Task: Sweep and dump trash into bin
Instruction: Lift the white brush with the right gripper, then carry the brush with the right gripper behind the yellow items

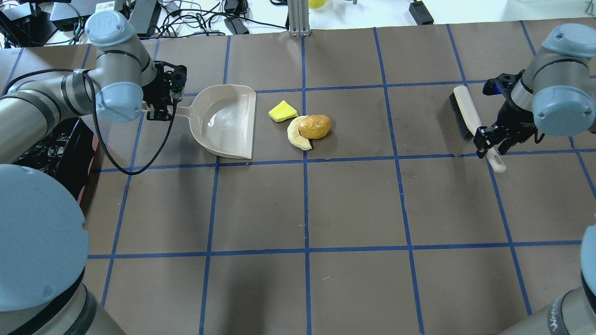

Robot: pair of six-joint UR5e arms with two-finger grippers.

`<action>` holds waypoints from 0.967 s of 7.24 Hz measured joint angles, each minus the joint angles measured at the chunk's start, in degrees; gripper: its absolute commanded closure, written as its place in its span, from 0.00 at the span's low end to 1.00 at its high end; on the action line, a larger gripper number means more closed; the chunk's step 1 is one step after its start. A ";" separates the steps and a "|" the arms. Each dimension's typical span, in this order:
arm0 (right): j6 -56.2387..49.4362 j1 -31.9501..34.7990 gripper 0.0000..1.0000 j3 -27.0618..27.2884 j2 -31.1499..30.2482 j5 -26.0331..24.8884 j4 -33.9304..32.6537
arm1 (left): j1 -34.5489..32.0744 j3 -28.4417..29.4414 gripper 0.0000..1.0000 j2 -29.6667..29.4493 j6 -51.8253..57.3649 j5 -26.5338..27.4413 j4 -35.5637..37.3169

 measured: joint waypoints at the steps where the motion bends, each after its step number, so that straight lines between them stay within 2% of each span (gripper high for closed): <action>1: -0.04 0.01 1.00 -0.02 0.05 -0.01 0.17 | 0.00 0.00 1.00 0.03 -0.04 0.03 0.00; 5: 1.58 0.15 1.00 -1.28 -0.09 -0.11 2.41 | 0.00 -0.04 1.00 0.20 -0.14 0.14 0.00; 7: 10.92 3.25 1.00 -4.12 -0.21 1.45 5.14 | 0.00 -0.01 1.00 0.21 -0.15 0.12 0.00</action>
